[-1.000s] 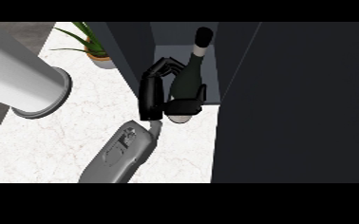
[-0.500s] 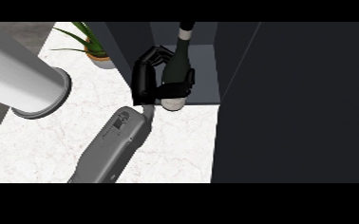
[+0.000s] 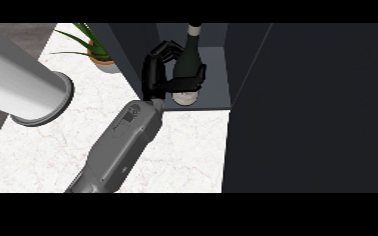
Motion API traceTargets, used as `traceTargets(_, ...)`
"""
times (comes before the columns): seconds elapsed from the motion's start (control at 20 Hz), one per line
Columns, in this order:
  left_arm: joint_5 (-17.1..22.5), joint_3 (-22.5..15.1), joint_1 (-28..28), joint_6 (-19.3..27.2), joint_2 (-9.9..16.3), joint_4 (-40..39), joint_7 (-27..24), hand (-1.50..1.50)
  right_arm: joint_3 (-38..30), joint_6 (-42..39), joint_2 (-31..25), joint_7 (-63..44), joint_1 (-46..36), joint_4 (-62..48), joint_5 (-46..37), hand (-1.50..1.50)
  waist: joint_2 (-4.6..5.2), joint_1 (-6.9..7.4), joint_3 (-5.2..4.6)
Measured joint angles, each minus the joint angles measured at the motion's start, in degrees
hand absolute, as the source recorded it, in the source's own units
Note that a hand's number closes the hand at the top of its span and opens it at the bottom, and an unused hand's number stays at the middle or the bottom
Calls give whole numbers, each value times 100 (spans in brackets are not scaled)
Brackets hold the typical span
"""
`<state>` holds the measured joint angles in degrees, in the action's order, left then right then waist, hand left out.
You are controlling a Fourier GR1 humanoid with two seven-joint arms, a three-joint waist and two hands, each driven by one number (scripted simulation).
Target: Pick up the wine, place it into the cabinet and close the cabinet
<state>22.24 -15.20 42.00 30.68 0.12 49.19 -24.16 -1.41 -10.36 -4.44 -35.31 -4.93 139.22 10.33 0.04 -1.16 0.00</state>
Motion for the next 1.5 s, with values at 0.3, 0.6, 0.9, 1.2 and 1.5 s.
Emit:
traceTargets(0.3,108,335,662,-110,-1,-956,-251,150,64,-89,49,42,82,-30,43,-150,16,-44,0)
traceTargets(0.6,48,601,1150,-81,0,-1742,-862,150,29,-84,92,79,3,-69,89,-150,27,-66,-1)
traceTargets(0.9,29,883,1556,-19,19,-2375,-1215,150,37,-112,84,51,16,-54,128,-150,33,-88,-1)
traceTargets(1.2,262,1198,1919,-125,-10,-2917,-1412,150,162,-94,187,126,17,-85,140,-150,51,-142,-2)
traceTargets(1.5,542,1567,2072,-444,-15,-3230,-1568,150,240,-133,182,144,15,-98,146,-150,50,-188,17)
